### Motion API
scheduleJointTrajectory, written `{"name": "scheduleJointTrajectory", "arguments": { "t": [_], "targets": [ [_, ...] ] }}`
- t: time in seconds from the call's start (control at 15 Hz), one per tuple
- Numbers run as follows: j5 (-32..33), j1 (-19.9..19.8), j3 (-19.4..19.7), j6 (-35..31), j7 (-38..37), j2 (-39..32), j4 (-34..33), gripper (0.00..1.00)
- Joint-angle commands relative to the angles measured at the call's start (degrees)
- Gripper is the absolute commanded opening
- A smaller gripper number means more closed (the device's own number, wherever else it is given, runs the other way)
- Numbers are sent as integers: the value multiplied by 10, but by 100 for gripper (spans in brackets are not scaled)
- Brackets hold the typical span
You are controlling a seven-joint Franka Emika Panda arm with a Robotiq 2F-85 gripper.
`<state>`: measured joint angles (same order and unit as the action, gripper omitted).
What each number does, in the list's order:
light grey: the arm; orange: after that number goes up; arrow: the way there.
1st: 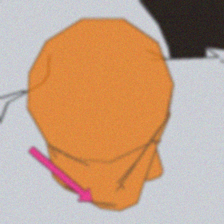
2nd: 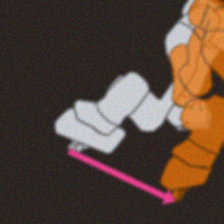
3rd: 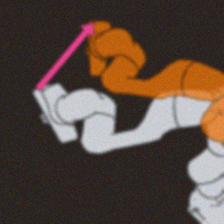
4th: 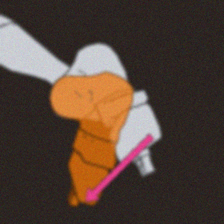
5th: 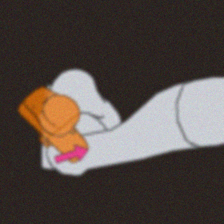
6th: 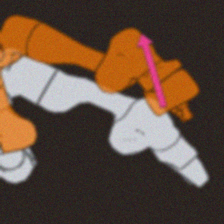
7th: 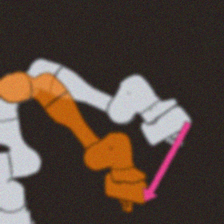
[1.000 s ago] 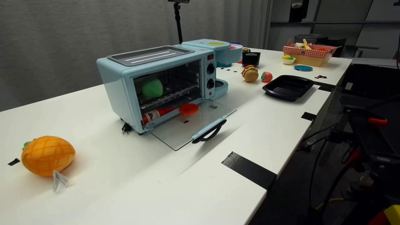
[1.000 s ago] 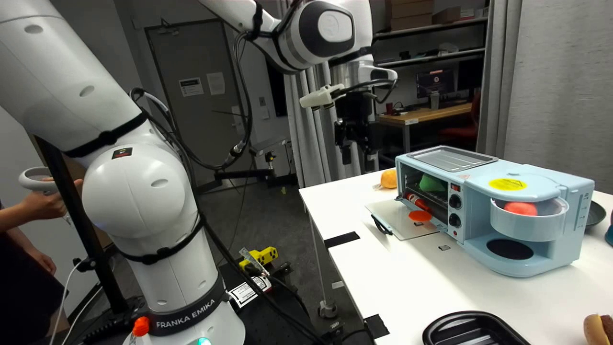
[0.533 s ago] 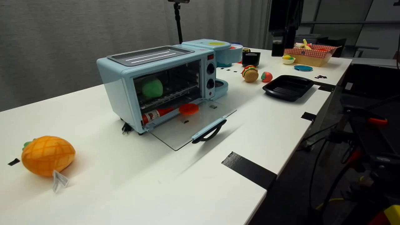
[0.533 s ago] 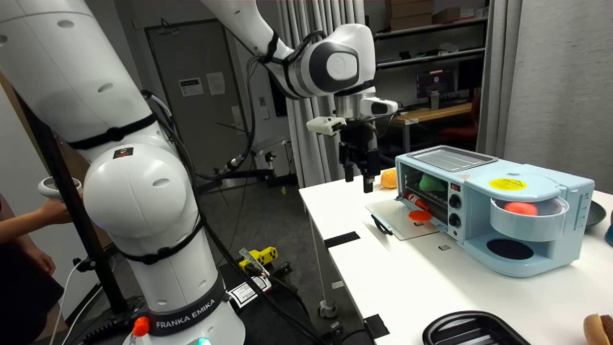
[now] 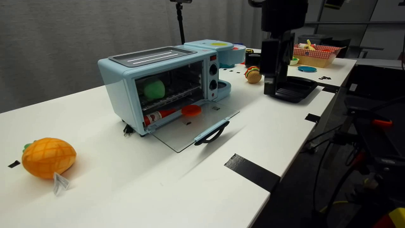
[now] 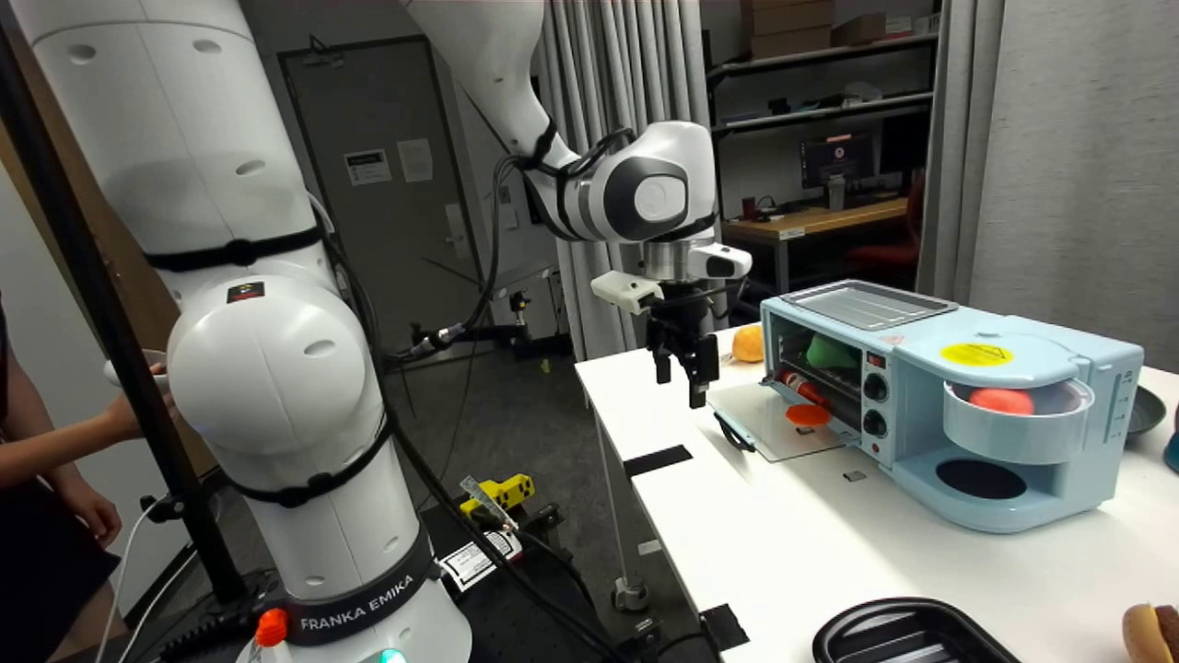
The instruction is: Close the door of the oven
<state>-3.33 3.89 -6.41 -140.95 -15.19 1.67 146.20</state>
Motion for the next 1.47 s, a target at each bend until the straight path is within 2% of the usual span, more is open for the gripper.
{"name": "scheduleJointTrajectory", "arguments": {
  "t": [0.0, 0.53, 0.87, 1.4],
  "targets": [
    [0, 6, 4, -3, 1, -12, -4, 100],
    [0, 8, 5, -7, 1, -33, -18, 100],
    [-28, 7, 5, -40, 23, -85, -33, 100],
    [-81, 2, -5, -143, 49, -197, -66, 100]
  ]
}}
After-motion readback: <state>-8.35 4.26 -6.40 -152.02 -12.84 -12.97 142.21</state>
